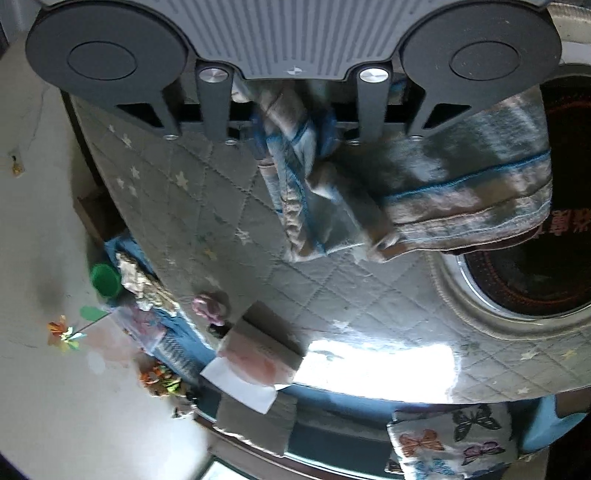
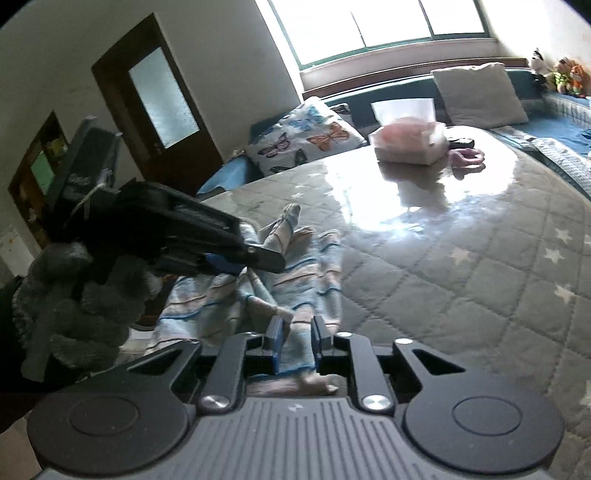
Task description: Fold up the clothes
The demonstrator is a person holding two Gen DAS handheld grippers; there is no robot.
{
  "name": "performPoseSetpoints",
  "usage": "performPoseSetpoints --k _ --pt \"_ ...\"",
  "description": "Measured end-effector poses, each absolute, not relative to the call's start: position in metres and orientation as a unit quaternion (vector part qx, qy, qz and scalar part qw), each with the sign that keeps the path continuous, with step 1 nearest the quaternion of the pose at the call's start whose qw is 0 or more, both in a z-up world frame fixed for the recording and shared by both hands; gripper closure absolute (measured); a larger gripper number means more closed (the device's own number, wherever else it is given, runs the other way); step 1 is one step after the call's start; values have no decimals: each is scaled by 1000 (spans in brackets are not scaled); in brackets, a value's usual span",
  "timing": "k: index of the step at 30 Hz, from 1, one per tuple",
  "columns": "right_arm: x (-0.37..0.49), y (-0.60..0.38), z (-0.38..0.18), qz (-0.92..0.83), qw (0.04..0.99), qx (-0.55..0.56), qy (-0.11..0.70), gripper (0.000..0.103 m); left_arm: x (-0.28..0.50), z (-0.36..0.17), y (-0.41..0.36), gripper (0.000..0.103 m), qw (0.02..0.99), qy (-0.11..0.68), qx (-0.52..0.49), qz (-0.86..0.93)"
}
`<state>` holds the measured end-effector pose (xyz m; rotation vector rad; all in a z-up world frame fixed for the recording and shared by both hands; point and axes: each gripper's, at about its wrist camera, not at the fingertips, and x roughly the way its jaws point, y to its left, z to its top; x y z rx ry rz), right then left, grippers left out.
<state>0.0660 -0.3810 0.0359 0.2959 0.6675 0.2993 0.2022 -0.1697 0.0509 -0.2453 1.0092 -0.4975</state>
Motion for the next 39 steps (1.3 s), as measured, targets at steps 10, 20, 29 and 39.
performPoseSetpoints --k 10,20,29,39 --pt "91 -370 50 161 927 105 321 71 170 69 -130 45 865 434 -73 -242" --pt "138 -332 47 208 918 72 331 72 132 47 -87 44 880 428 -8 -207" --pt "166 -329 26 159 920 63 351 73 121 36 -77 44 881 427 15 -205" --pt "187 -348 34 150 920 100 348 73 130 33 -75 44 883 429 11 -189"
